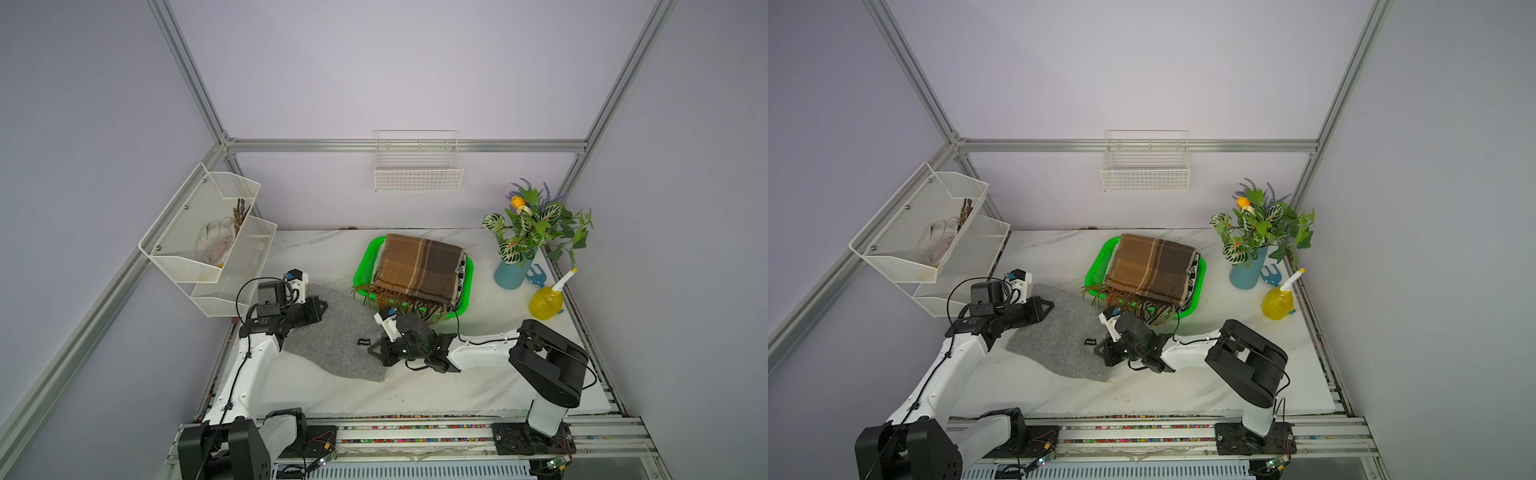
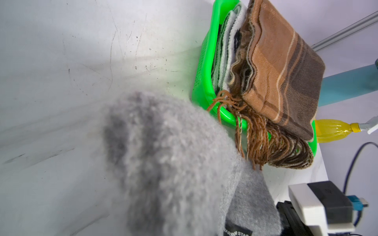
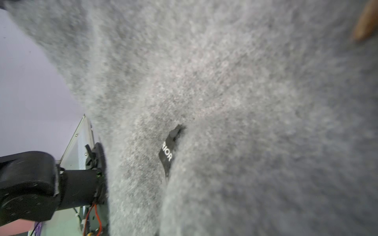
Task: Put the folded scarf in the basket
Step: Pick up the scarf at the center of the board, then place the scarf in the basket.
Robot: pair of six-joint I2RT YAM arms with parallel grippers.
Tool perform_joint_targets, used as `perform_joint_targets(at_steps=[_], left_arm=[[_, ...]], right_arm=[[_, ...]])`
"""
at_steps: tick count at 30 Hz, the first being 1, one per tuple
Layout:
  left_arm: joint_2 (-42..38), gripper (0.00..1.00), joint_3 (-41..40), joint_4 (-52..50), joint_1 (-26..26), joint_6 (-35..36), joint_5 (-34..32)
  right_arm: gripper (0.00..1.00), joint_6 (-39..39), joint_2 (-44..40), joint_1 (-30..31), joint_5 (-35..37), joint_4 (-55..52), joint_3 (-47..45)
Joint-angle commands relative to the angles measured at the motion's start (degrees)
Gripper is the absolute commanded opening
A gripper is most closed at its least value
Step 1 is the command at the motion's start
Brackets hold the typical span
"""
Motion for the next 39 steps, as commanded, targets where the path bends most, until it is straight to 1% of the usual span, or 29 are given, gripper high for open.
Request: perform_joint_targets(at_steps=[1, 3, 5, 9, 11, 12, 16, 19, 20, 23, 28, 31, 34, 39], left_arm=[[-5.9, 0.0, 4.4, -2.2, -0.3, 0.3, 1.5], [-8.4, 0.0, 5.2, -2.5, -0.3, 0.0, 2.9], [-9.7, 0.0, 7.0, -3.6, -0.3, -0.2, 3.1], [-10.3, 0.0, 12.4, -5.5, -0.5, -1.3, 6.5], [-10.4, 0.0, 15.1, -5.1, -1.3, -2.3, 6.7], [-10.0, 0.0, 17.2, -5.6, -1.8, -2.5, 6.9], [-8.4, 0.0, 22.6, -6.0, -3.3, -3.2, 5.9], [-4.6, 0.0, 23.4, -1.8, -4.2, -5.1, 8.6], [-3.4, 0.0, 23.8, -1.0, -5.0, -5.8, 8.2], [-0.5, 0.0, 23.8, 6.0, -9.6, -7.5, 3.5], [10.9, 0.0, 31.6, 11.9, -16.2, -7.4, 1.8], [18.9, 0.0, 36.7, 15.3, -18.5, -8.0, 2.3], [28.8, 0.0, 42.8, 16.2, -19.4, -8.0, 3.5], [39.9, 0.0, 50.3, 18.0, -19.4, -8.8, 4.7]], right_arm=[[0.0, -1.4, -4.1, 1.7, 1.3, -3.5, 2.4], [0.0, -0.4, -5.2, 2.0, 0.2, -2.9, 2.6], [0.0, -0.7, -6.2, 2.6, 0.5, -4.8, 4.1], [0.0, -2.3, -9.3, 3.2, 2.6, -9.8, 6.7], [0.0, -3.1, -11.6, 3.2, 4.4, -12.0, 6.8], [0.0, -3.6, -15.1, 3.2, 5.8, -13.1, 6.8], [0.0, -5.3, -21.6, 3.1, 10.0, -15.3, 6.3], [0.0, -6.5, -24.3, 1.8, 12.8, -18.9, 7.5], [0.0, -6.7, -24.6, 1.0, 12.9, -20.1, 8.0], [0.0, -7.7, -26.6, -2.0, 14.0, -23.9, 8.9], [0.0, -8.2, -29.9, -11.7, 11.1, -27.0, 7.8], [0.0, -9.2, -29.9, -16.8, 11.5, -29.2, 8.2], [0.0, -9.4, -28.5, -21.6, 8.6, -29.4, 8.3], [0.0, -9.5, -25.5, -27.5, 6.5, -28.5, 8.4]])
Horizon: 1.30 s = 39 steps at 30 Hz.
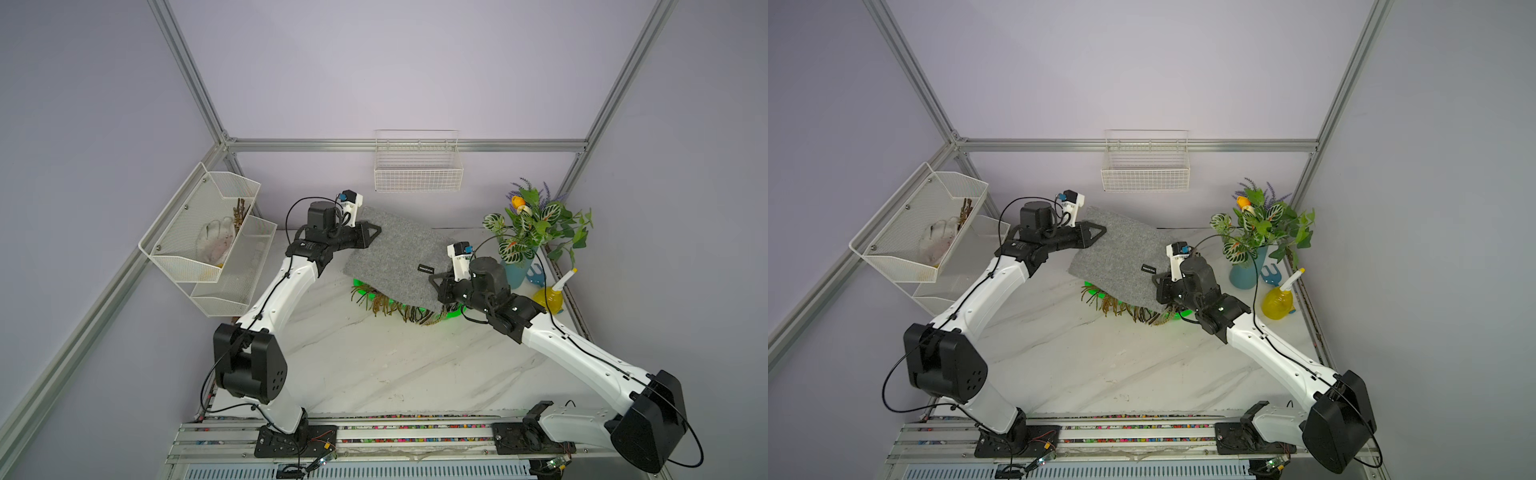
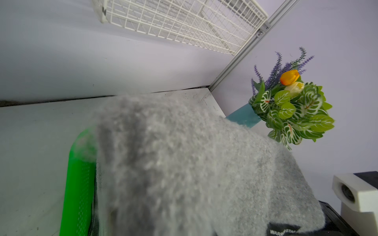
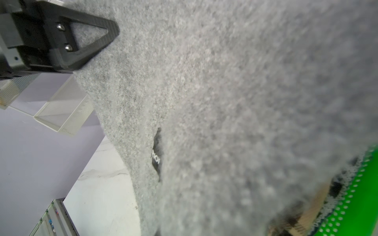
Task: Put the folded scarf in the basket
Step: Place the scarf in the basket.
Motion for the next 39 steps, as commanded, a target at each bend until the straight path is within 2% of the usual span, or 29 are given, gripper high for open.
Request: perform_joint_targets(at_steps=[1, 3, 6, 11, 21, 25, 29, 31, 33, 36, 39], left_arm=[[4.7, 0.0, 5.2, 5.4, 0.4, -1.1, 0.8], [8.7, 0.0, 7.3, 6.1, 0.3, -1.9, 1.8], [13.8, 0.0, 9.4, 7.0, -0.3, -2.4, 2.9], [18.5, 0.0, 10.3, 8.9, -0.8, -3.6, 3.5], [20.4, 0.0, 9.2, 8.4, -1.3, -3.1, 2.5], [24.0, 0.0, 12.1, 6.6, -1.5, -2.9, 5.1], [23.4, 0.0, 10.6, 5.9, -1.4, -1.1, 1.9], [23.7, 0.0, 10.8, 5.2, -1.3, -0.7, 2.0], [23.5, 0.0, 10.4, 4.5, -1.3, 0.0, 1.2], [23.2, 0.0, 8.6, 6.0, -0.8, 0.2, -0.2], [25.6, 0.02, 12.1, 3.0, -0.5, 1.2, 2.6]], right_arm=[[0.0, -1.1, 2.7, -2.8, -3.1, -0.8, 1.1], [0.0, -1.4, 4.6, -4.3, -4.5, -2.0, 2.2], [0.0, -2.6, 6.5, -5.9, -2.9, -3.0, 2.7], [0.0, -3.8, 9.9, -8.3, -3.0, -3.3, 2.5], [0.0, -4.5, 11.5, -12.7, -3.2, -3.2, -0.7], [0.0, -5.0, 12.0, -14.0, -0.3, -3.3, -1.3], [0.01, -5.3, 13.8, -14.3, -2.4, -4.0, -0.6], [0.11, -5.4, 14.3, -14.3, -2.0, -3.6, -1.0], [0.16, -5.1, 14.6, -14.5, -1.0, -2.7, -1.9], [0.3, -5.1, 14.6, -14.5, -1.5, -2.5, -2.1], [0.38, -5.3, 16.6, -14.5, -1.9, -2.8, -2.3]])
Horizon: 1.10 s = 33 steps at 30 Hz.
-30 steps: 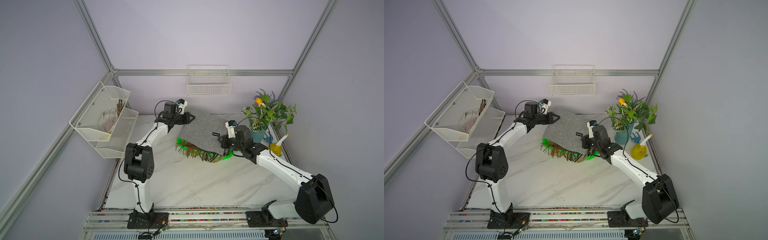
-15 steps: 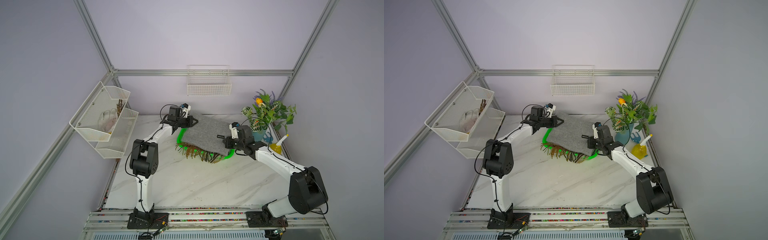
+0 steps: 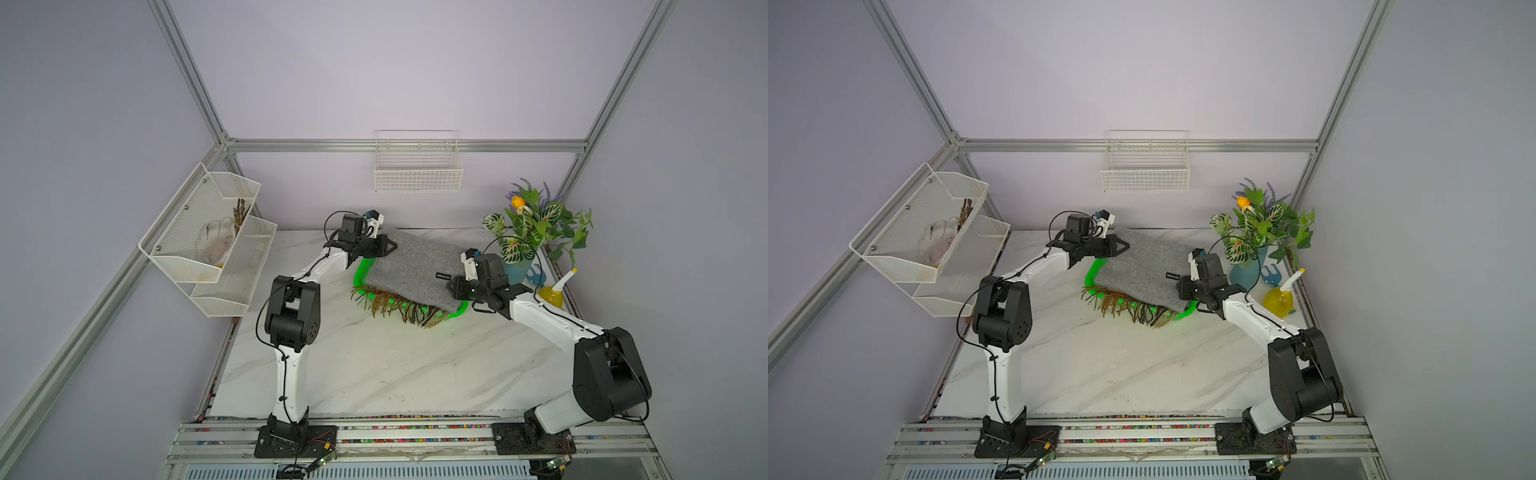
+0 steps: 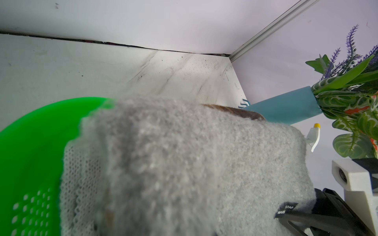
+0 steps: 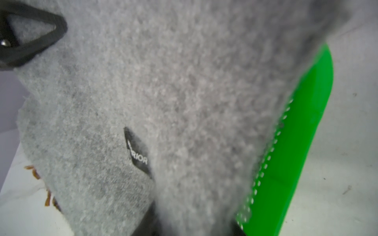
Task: Put the folded scarf in the basket
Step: Place the scarf in the basket.
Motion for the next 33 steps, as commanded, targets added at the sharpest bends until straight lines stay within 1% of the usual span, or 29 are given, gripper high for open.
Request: perform_joint_targets(at_steps=[1, 2, 3, 5, 6, 7, 9, 12, 14, 16, 17, 19, 21, 23, 27, 29, 30, 33], left_arm=[[1.6, 0.11, 2.4, -0.7, 1.4, 2.6, -0.6], [1.3, 0.21, 1.6, -0.2, 1.4, 2.7, -1.3], [0.9, 0.28, 0.9, 0.5, 1.4, 2.8, -1.7], [0.2, 0.38, 0.2, 0.8, 1.7, 3.2, -1.9], [-0.4, 0.47, -0.3, 1.1, 1.6, 3.3, -2.3], [-1.4, 0.54, -1.3, 1.7, 1.6, 3.3, -3.2], [-3.0, 0.57, -2.5, 2.8, 1.7, 3.6, -4.3], [-4.7, 0.57, -1.7, 0.5, 2.4, 4.9, -6.6], [-6.7, 0.57, -2.4, 0.6, 3.3, 4.7, -7.0], [-9.9, 0.58, -3.7, 0.5, 3.5, 5.1, -8.0], [-12.0, 0.57, -4.7, 0.2, 3.0, 6.2, -9.7], [-15.3, 0.57, -5.8, -1.4, 1.7, 9.1, -13.3], [-17.2, 0.58, -5.5, -2.7, 0.9, 9.3, -13.4], [-18.4, 0.58, -6.7, -0.8, 0.2, 8.3, -12.2], [-18.4, 0.56, -11.6, 12.4, -2.3, 1.7, -1.5], [-15.3, 0.54, -9.9, 12.6, -3.3, 0.8, 0.2], [-13.5, 0.53, -7.9, 11.0, -3.5, 1.4, 0.6], [-10.2, 0.53, -7.5, 10.8, -2.7, 1.5, -0.5]], right_arm=[[0.39, -0.5, 1.3, -0.6, 1.4, -0.8, -1.5], [0.4, -0.3, 0.9, -0.6, 1.4, -0.4, -1.8], [0.41, -0.5, 0.7, -0.7, 1.1, -0.1, -2.1], [0.43, -0.7, 0.4, -0.6, 0.8, -0.8, -1.7], [0.44, -0.7, 0.4, -0.6, 0.7, -1.1, -1.7], [0.44, -0.7, -1.4, -0.6, 0.7, -1.2, -1.9], [0.45, -0.6, -3.2, -0.6, 1.4, -1.7, -2.5], [0.46, -1.2, -6.3, -0.6, 3.6, -3.4, -3.3], [0.47, -1.2, -8.7, -0.6, 5.3, -6.3, -2.9], [0.47, -1.4, -12.0, -0.4, 7.2, -9.3, -2.7], [0.47, -1.5, -13.8, -0.1, 7.6, -10.5, -2.5], [0.47, -1.1, -16.9, 0.0, 6.5, -11.0, -2.6], [0.46, -0.2, -18.2, 0.5, 3.7, -9.4, -2.7], [0.42, 0.8, -17.4, 1.5, 0.8, -6.6, -2.3], [0.35, 3.2, -11.5, 3.1, -6.2, 1.0, 0.2], [0.32, 4.7, -7.6, 3.2, -9.2, 5.2, 1.3], [0.29, 5.3, -5.5, 3.5, -9.1, 7.0, 1.8], [0.27, 4.6, -1.8, 3.6, -7.3, 8.9, 2.1]])
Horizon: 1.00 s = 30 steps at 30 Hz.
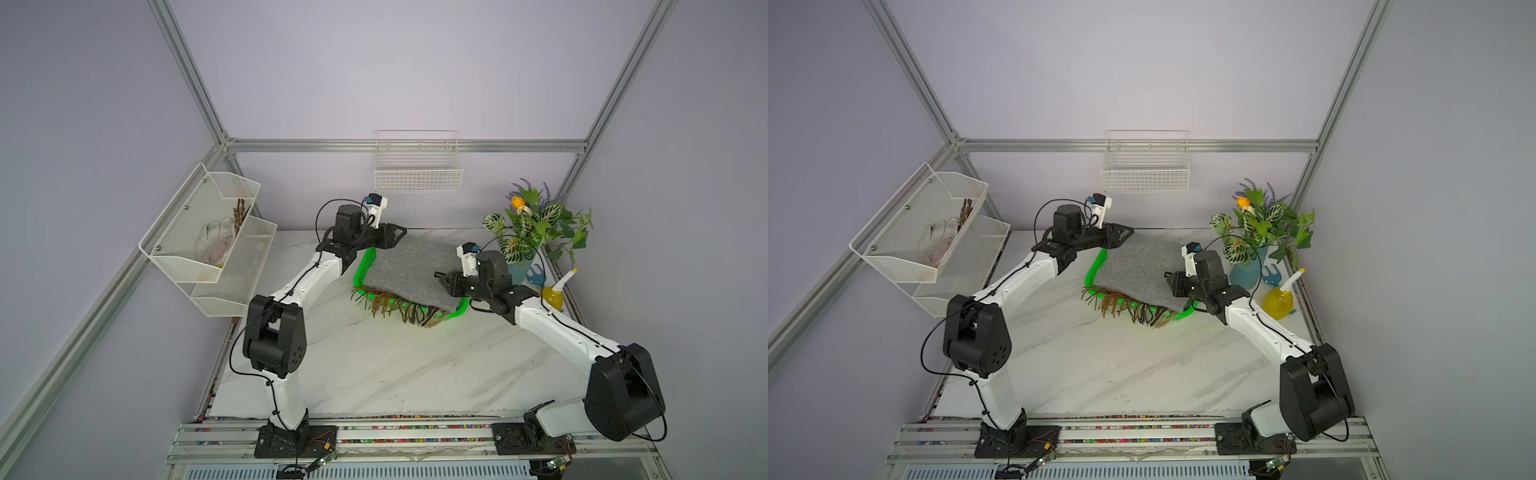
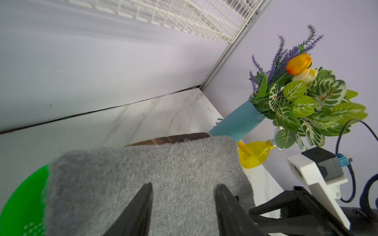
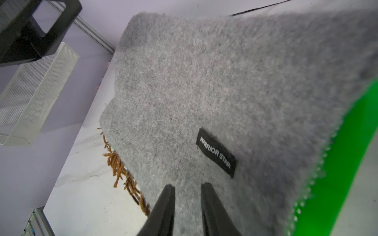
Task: Put the folded scarf in the basket
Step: Place the scarf in the basket.
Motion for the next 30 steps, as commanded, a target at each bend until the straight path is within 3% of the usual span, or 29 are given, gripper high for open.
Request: perform_joint_targets(at_steps=[1, 5, 12, 17, 23, 26, 30], left_arm=[[3.8, 0.53, 0.1, 1.7, 1.5, -1.3, 1.5], [6.9, 0.51, -1.2, 3.2, 3.3, -2.0, 2.0], [5.5, 0.5, -6.3, 4.1, 5.2, -1.1, 0.6], [3.8, 0.49, -8.8, 5.1, 8.0, -1.0, 1.3], [-6.1, 0.54, -16.9, 9.7, 13.7, -3.1, 3.4], [-9.7, 0.57, -19.6, 7.2, 15.9, -0.3, 1.3], [-9.4, 0.57, -25.4, 13.3, 18.1, -3.0, 1.3]], right_arm=[[0.27, 0.4, 3.1, 0.1, -0.1, 4.8, 1.3], [0.27, -1.3, 6.3, -0.1, 6.2, 2.6, -0.3], [0.27, -1.3, 4.3, -0.8, 8.0, 3.5, -5.2], [0.27, -1.9, -0.1, -0.8, 9.8, 2.4, -7.2], [0.3, -1.9, -9.9, -0.8, 13.1, 1.9, -11.3], [0.3, -1.4, -14.3, -0.7, 16.1, 0.6, -14.0], [0.3, 0.4, -19.3, -0.8, 22.4, -0.9, -18.1]])
